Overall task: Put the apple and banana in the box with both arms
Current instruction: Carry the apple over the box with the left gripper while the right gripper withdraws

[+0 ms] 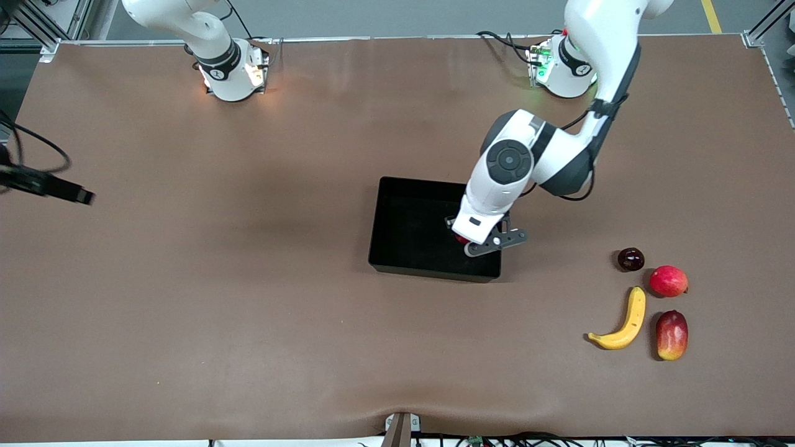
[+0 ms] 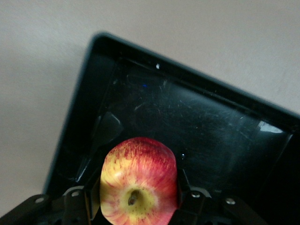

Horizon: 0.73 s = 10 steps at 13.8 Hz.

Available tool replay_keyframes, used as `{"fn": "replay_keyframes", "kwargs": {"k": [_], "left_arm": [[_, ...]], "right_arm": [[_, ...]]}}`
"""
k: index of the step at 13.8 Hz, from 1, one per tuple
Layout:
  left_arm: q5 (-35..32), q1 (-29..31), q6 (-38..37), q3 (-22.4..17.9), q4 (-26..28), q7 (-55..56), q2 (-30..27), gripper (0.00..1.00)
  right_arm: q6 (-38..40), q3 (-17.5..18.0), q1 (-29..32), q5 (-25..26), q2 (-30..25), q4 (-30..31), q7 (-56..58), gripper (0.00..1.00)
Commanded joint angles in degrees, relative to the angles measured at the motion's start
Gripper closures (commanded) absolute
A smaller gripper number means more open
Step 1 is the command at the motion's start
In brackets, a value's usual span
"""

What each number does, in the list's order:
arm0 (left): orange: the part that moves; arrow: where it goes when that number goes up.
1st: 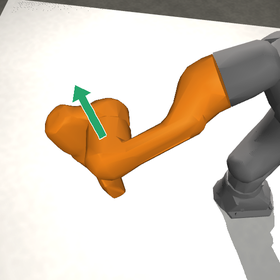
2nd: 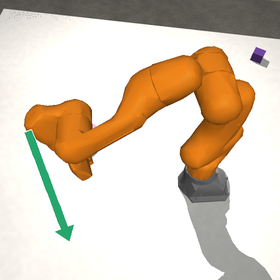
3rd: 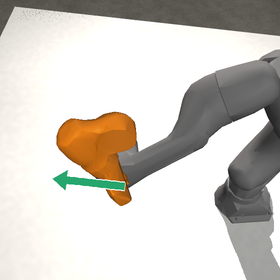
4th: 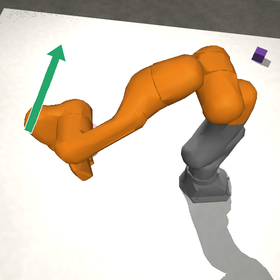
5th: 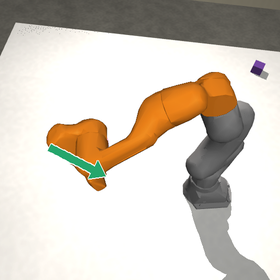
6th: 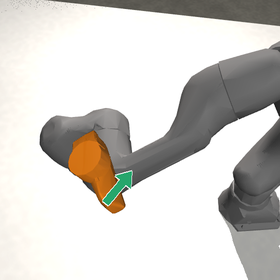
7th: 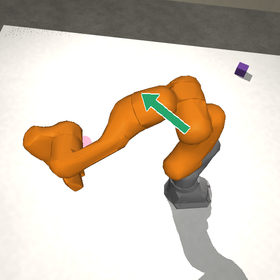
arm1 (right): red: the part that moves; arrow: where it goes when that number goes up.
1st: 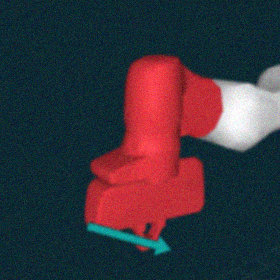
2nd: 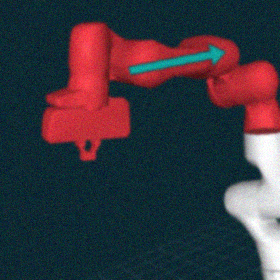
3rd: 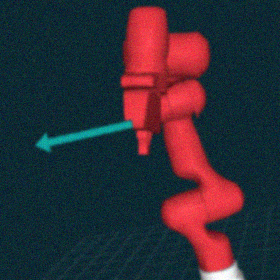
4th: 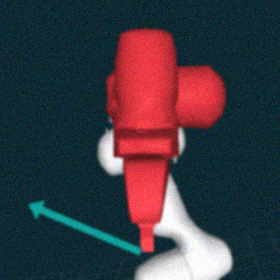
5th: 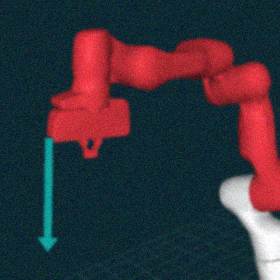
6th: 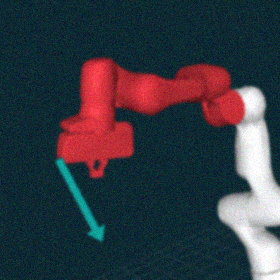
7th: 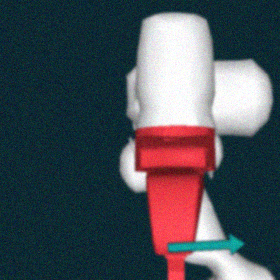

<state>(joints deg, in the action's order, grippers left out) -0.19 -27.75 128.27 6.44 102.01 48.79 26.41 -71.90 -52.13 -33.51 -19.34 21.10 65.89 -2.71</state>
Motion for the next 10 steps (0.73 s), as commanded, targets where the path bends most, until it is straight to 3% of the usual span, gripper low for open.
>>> {"fn": "replay_keyframes", "kwargs": {"k": [1,6,8,9,10], "left_arm": [[0.1,-0.7,7.7,-0.5,6.4,0.6,0.1,1.0],[0.1,-3.4,8.3,-0.4,6.8,1.4,4.0,1.0],[0.1,-3.4,8.3,-0.5,7.0,1.4,4.2,1.0],[0.1,-3.4,8.2,-0.5,7.0,1.3,4.4,0.92],[0.1,-3.4,8.2,-0.5,6.9,1.2,4.9,0.61]], "right_arm": [[-1.1,-0.1,-1.7,5.0,-3.9,3.6,3.5,0.0],[-11.4,-1.1,-2.9,5.4,-11.2,17.1,14.1,0.0],[-11.3,-1.1,-2.8,5.5,-12.8,19.2,15.0,0.0],[-11.2,-0.8,-2.4,5.6,-12.7,18.9,15.1,0.0],[-11.2,-0.3,-2.2,5.8,-12.3,18.4,14.9,0.0]]}}
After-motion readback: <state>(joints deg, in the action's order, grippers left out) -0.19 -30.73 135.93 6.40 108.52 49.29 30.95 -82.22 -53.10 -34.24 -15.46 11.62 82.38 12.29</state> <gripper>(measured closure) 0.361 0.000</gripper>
